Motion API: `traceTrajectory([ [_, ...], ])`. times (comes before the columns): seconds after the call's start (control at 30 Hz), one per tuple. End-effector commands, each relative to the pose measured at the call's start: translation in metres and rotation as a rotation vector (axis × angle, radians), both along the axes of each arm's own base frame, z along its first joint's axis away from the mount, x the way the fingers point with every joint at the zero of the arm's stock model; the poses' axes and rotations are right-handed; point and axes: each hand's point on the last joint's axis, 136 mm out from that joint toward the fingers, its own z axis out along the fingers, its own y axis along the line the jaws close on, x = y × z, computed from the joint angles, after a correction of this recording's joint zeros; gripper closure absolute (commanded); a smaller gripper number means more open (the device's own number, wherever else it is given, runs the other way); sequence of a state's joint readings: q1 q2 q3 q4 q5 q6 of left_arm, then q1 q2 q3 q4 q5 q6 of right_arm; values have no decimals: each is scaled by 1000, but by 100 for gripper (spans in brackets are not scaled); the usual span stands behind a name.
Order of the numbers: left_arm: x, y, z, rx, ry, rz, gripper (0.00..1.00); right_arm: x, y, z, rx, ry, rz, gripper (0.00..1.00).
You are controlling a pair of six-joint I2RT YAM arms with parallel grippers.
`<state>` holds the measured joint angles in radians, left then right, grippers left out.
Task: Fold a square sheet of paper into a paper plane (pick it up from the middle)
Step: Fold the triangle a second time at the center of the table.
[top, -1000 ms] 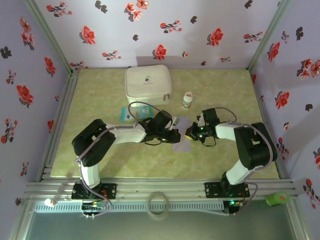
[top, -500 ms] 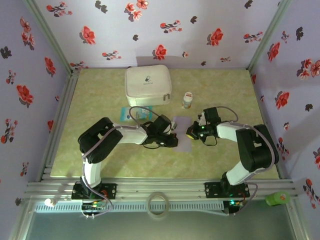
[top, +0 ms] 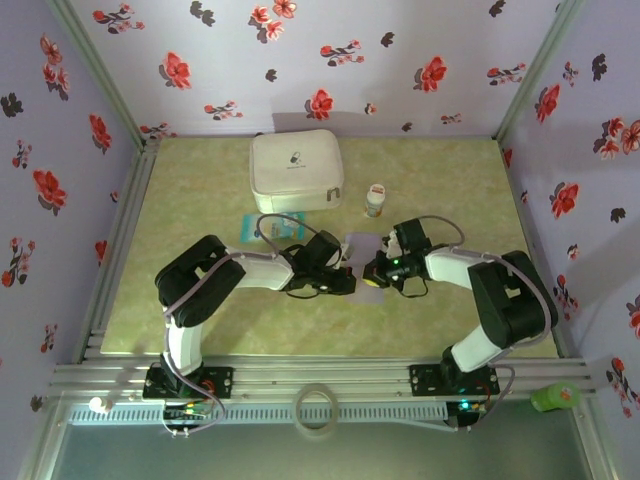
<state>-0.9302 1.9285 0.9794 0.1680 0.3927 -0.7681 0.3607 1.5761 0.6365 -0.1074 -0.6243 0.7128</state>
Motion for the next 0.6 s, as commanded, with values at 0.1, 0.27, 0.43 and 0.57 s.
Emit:
traceTrajectory([
  [0.1, -11, 28, -32, 133, 55, 19, 100, -7, -19, -30, -69, 70, -27, 100],
  [0.27, -13, 32, -36, 147, 57, 18, 100, 7, -28, -21, -47, 40, -75, 100],
  [0.43, -13, 36, -39, 155, 55, 27, 100, 25, -37, -15, -33, 15, -125, 100],
  [0.57, -14, 36, -38, 152, 54, 28, 100, 39, -48, -12, -55, -7, -173, 100],
])
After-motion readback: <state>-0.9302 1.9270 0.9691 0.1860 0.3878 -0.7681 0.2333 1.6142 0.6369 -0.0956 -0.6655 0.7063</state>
